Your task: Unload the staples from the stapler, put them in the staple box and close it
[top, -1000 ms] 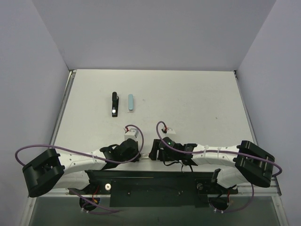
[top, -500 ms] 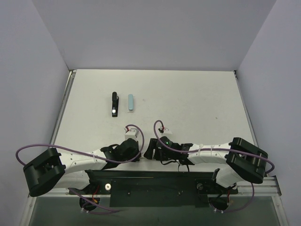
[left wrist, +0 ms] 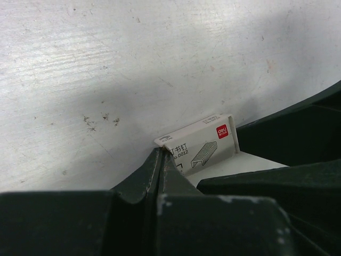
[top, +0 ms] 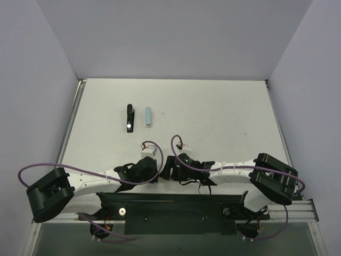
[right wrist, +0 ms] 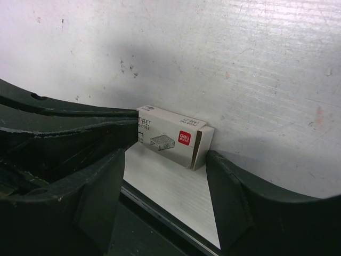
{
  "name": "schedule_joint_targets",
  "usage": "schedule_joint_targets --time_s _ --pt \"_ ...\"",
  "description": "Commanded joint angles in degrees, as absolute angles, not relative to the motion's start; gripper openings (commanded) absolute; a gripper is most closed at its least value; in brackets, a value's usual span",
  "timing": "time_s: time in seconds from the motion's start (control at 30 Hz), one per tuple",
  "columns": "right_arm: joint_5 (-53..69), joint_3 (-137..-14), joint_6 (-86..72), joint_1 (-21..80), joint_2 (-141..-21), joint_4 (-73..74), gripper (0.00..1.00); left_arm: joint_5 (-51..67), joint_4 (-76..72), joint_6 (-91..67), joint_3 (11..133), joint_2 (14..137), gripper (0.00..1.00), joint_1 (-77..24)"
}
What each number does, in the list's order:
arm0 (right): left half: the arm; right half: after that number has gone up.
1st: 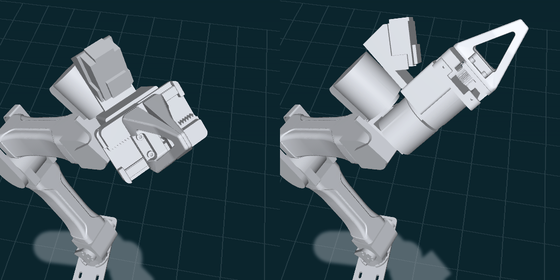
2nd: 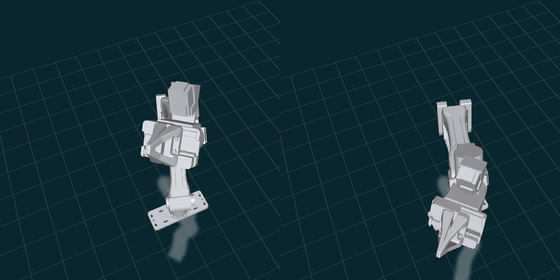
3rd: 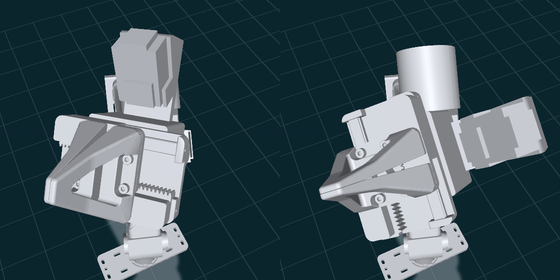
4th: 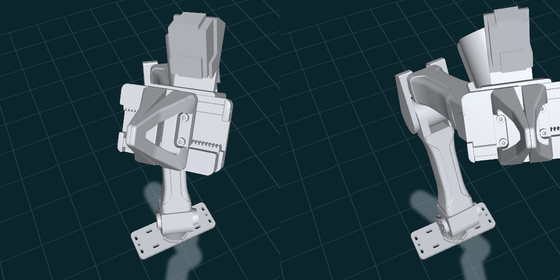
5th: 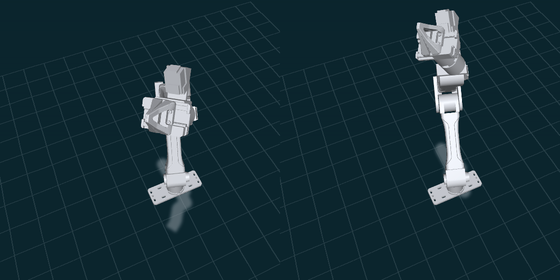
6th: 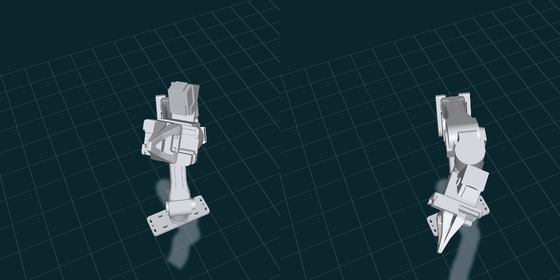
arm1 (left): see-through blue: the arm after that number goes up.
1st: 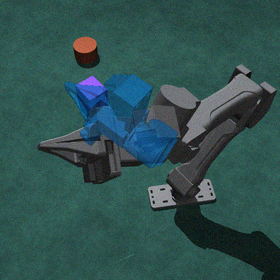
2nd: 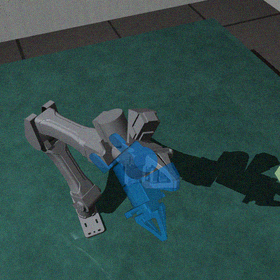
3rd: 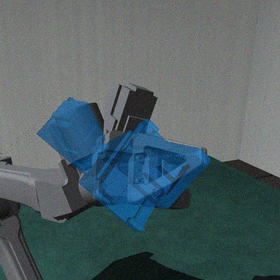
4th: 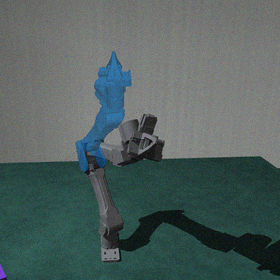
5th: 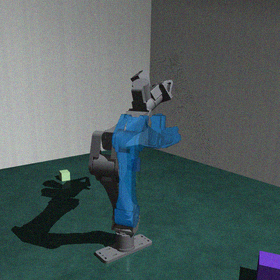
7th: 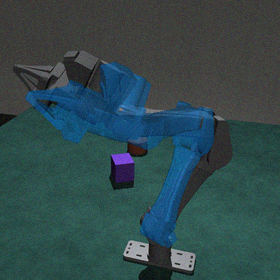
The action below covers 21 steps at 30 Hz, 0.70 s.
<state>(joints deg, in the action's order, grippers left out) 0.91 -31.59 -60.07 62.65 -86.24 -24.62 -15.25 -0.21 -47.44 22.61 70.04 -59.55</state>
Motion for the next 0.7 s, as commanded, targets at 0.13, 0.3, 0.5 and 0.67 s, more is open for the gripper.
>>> schedule_joint_targets --time_s 0.13,0.3,0.5,0.67 --pt "0.18 -31.2 -59.24 62.23 -84.38 -20.05 0.57 -14.15 2.72 -47.29 22.24 71.1 0.0 -60.12" --pt "-4.65 -28.92 -57.75 61.26 -78.59 -15.48 0.59 -14.5 3.78 -47.2 22.24 69.96 0.0 -60.12" --pt "-9.75 -27.16 -55.46 60.47 -73.39 -9.76 0.59 -14.85 4.13 -47.2 22.15 69.61 0.0 -60.12" --pt "-12.91 -29.0 -53.35 60.82 -73.74 -4.23 0.54 -14.77 4.13 -47.02 22.67 70.14 0.0 -60.12"
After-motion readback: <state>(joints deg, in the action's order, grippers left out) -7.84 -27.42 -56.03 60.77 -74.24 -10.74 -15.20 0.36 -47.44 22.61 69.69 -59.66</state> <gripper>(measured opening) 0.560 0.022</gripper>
